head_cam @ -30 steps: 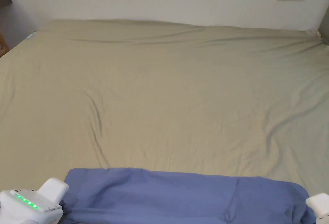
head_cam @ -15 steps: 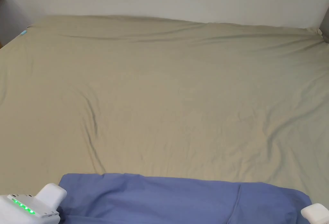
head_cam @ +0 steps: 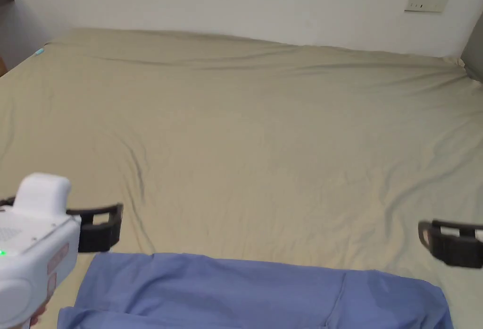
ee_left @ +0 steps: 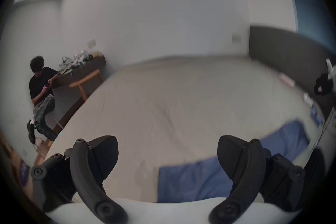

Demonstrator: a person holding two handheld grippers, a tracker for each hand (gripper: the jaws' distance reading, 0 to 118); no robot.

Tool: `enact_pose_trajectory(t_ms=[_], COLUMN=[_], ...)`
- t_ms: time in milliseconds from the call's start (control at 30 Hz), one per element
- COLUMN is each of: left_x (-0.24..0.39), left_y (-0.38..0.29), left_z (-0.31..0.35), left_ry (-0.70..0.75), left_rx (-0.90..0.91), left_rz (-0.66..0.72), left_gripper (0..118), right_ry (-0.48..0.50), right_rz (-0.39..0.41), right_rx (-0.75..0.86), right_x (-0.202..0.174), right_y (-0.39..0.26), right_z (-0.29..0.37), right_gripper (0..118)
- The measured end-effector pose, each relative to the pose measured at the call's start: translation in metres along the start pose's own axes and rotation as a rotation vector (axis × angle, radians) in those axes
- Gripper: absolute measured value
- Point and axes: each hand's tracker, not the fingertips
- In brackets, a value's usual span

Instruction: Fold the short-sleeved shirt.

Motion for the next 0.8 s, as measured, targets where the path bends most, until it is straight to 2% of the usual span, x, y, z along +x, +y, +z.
enact_pose_trajectory(t_ms=[67,100,133,167,200,233,267,300,367,400,433,467,533,800], left_x=[0.012,0.020,0.031,0.038,0.049,0.059,0.064,0.073,0.088,0.096,0.103,0.108,0.115,0.115], left_y=[0.023,0.033,0.040,0.045,0.049,0.053,0.054,0.055,0.057,0.056,0.055,0.054,0.053,0.050], left_z=[0.019,0.029,0.040,0.049,0.057,0.063,0.064,0.069,0.074,0.075,0.075,0.076,0.076,0.054], left_ry=[-0.017,-0.016,-0.013,-0.008,0.009,0.034,0.037,0.028,0.028,0.031,0.046,0.059,0.055,0.036], left_rx=[0.104,0.153,0.217,0.276,0.328,0.351,0.369,0.388,0.399,0.409,0.432,0.437,0.434,0.399], left_rz=[0.013,0.013,0.016,0.017,0.028,0.018,0.008,-0.014,-0.039,-0.062,-0.088,-0.111,-0.137,-0.180], left_gripper=[105,97,76,57,39,26,26,24,21,15,3,0,0,0], right_ry=[-0.034,-0.028,-0.027,-0.039,-0.041,-0.044,-0.059,-0.110,-0.090,-0.083,-0.086,-0.100,-0.130,-0.122], right_rz=[-0.017,-0.008,-0.007,0.003,0.030,0.065,0.086,0.109,0.143,0.160,0.167,0.183,0.214,0.240], right_rx=[0.135,0.170,0.214,0.260,0.299,0.317,0.337,0.359,0.374,0.366,0.383,0.402,0.408,0.384], right_x=[-0.025,-0.036,-0.046,-0.056,-0.068,-0.081,-0.091,-0.100,-0.116,-0.123,-0.128,-0.132,-0.140,-0.139], right_y=[0.023,0.030,0.036,0.039,0.041,0.043,0.043,0.042,0.042,0.043,0.041,0.041,0.042,0.041], right_z=[0.027,0.035,0.043,0.050,0.056,0.061,0.064,0.062,0.065,0.067,0.065,0.066,0.066,0.051], right_gripper=[100,97,85,70,48,16,16,10,5,2,2,2,2,2])
